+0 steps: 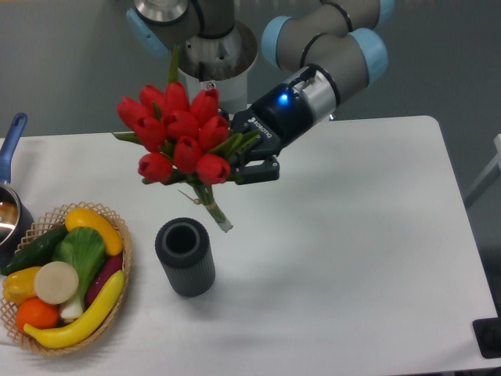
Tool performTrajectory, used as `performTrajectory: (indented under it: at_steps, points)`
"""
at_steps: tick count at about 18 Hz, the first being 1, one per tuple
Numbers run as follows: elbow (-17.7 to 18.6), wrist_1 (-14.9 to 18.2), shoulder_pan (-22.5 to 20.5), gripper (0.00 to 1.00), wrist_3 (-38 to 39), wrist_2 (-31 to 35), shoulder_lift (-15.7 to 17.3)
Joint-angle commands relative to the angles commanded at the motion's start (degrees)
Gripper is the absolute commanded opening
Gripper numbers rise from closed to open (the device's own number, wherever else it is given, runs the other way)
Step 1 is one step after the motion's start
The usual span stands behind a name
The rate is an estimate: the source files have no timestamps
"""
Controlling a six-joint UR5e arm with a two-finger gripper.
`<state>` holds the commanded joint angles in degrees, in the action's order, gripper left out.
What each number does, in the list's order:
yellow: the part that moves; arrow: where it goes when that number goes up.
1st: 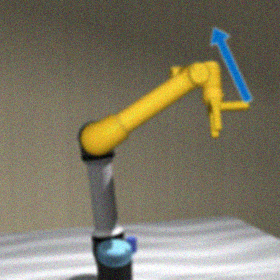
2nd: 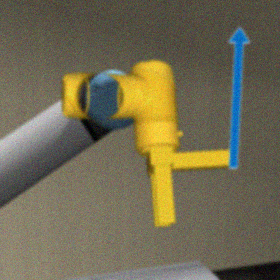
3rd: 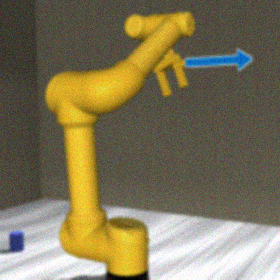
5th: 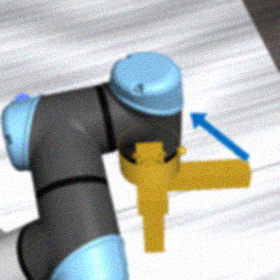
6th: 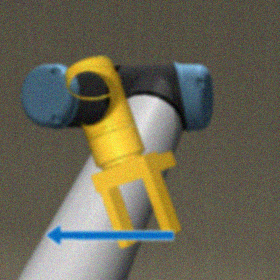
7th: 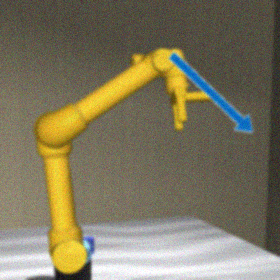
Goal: Insert the flowers into the vase
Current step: 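Carry the tulips toward the dark grey vase and lower stems in, then lower the tulip stems deeper into the vase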
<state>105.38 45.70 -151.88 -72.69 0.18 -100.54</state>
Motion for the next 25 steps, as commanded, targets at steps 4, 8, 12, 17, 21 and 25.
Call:
performTrajectory:
  at_steps: [4,8,12,17,21,25]
  points:
    - [0.79,0.0,0.88,0.24,0.09,-1.75,-0.35]
    - [0.79,-0.09,2.63,0.24,0.0,-2.02,-2.11]
    - [0.88,-0.09,3.43,0.24,0.0,-2.2,-3.16]
    - [4.39,-0.09,3.35,0.25,-4.3,-2.11,-3.69]
    - [5.45,-0.09,3.35,0.25,-6.06,-2.11,-4.83]
    - [6.41,-0.26,3.35,0.25,-7.29,-1.23,-6.24]
